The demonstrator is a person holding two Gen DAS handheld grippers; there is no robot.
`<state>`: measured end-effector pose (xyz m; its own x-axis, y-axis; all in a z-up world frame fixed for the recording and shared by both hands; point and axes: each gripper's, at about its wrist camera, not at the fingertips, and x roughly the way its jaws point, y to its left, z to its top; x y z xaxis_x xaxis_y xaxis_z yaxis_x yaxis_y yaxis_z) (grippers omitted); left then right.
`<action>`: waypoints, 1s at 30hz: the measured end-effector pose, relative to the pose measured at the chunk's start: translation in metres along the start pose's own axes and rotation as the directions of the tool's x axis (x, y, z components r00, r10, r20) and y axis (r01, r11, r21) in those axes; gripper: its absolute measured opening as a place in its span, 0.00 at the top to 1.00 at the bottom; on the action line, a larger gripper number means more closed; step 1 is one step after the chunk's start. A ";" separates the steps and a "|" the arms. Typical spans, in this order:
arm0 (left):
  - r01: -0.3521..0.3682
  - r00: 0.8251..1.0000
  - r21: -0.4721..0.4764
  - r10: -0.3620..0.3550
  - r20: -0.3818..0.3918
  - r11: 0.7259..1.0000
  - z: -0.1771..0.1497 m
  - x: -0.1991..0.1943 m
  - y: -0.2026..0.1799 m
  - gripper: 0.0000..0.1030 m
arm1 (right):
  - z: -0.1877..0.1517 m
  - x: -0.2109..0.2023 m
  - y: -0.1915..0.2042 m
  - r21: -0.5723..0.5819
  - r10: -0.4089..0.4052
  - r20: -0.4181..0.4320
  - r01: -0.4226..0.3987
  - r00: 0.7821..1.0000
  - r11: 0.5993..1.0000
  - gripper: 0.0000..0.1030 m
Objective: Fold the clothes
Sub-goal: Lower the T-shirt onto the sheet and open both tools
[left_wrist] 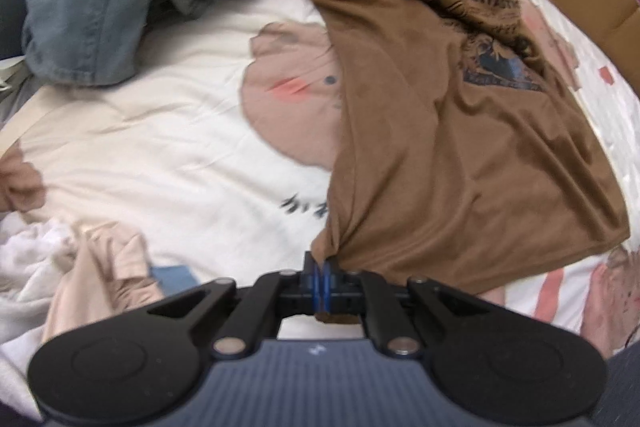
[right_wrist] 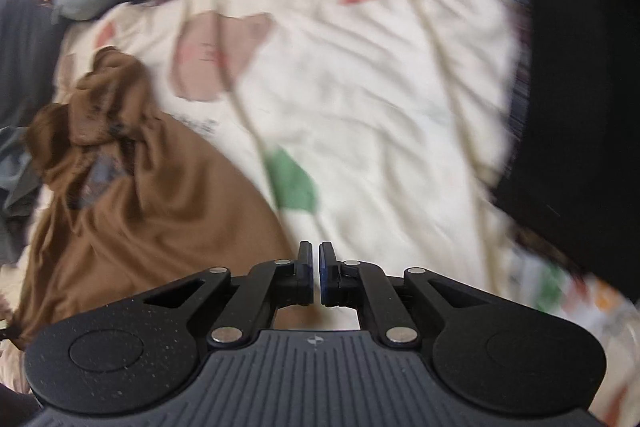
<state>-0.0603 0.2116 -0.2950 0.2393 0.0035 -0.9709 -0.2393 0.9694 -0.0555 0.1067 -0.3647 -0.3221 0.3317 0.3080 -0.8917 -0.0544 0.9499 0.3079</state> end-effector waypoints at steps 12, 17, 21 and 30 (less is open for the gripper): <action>-0.059 0.996 -0.055 0.055 -0.063 0.997 -0.005 -0.013 0.023 0.94 | 0.059 0.089 0.066 -0.189 0.161 -0.019 -0.162 0.987 0.969 0.96; -0.075 0.997 -0.105 0.073 -0.021 0.992 0.005 -0.032 0.028 0.89 | 0.067 0.118 0.091 -0.233 0.200 -0.024 -0.200 0.979 0.952 0.78; -0.077 0.996 -0.107 0.081 0.037 0.991 0.024 -0.035 0.030 0.87 | 0.073 0.129 0.100 -0.256 0.230 -0.011 -0.225 0.973 0.940 0.63; -0.031 0.984 -0.055 0.040 0.173 0.998 0.077 0.000 0.017 0.71 | 0.090 0.151 0.113 -0.258 0.253 0.008 -0.242 0.967 0.935 0.63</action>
<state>0.0085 0.2470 -0.2775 0.3888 0.0847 -0.9174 -0.2980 0.9538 -0.0383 0.2357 -0.2155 -0.3918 0.3150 0.5378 -0.7820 -0.3741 0.8276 0.4185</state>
